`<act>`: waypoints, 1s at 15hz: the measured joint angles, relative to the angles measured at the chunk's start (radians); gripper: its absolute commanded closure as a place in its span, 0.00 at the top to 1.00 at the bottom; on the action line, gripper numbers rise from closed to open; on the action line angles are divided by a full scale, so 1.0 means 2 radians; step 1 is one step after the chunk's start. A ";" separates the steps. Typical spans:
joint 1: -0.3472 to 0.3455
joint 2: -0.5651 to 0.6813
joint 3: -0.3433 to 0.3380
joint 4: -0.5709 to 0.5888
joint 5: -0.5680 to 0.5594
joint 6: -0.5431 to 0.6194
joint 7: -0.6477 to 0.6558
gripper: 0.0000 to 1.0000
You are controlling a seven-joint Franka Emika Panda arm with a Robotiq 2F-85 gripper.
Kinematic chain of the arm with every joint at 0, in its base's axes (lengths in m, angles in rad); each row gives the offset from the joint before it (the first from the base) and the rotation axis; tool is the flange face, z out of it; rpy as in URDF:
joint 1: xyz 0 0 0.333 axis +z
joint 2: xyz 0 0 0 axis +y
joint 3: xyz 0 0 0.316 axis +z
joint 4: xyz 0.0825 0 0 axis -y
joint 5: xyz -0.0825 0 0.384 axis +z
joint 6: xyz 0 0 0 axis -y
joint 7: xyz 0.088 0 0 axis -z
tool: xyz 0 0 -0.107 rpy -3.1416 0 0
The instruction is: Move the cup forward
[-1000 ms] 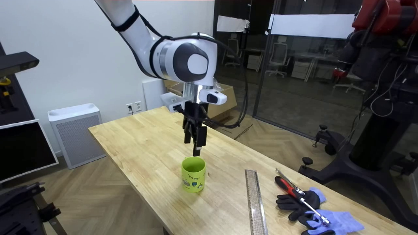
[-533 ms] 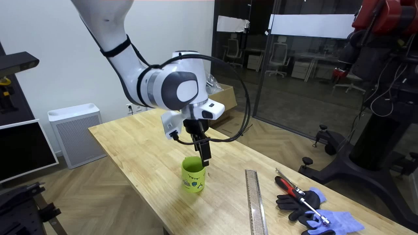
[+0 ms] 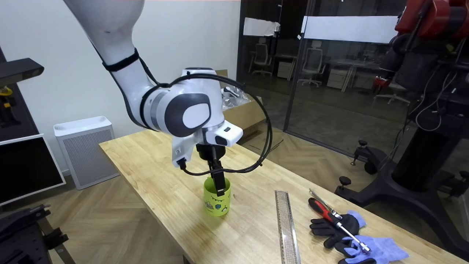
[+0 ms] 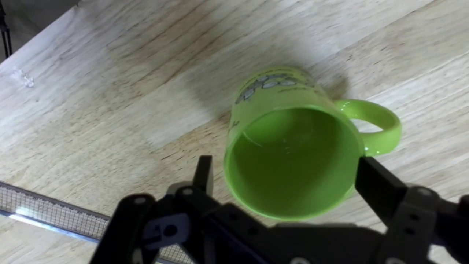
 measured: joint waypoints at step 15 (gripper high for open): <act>-0.024 -0.014 0.016 -0.005 0.079 -0.006 -0.030 1.00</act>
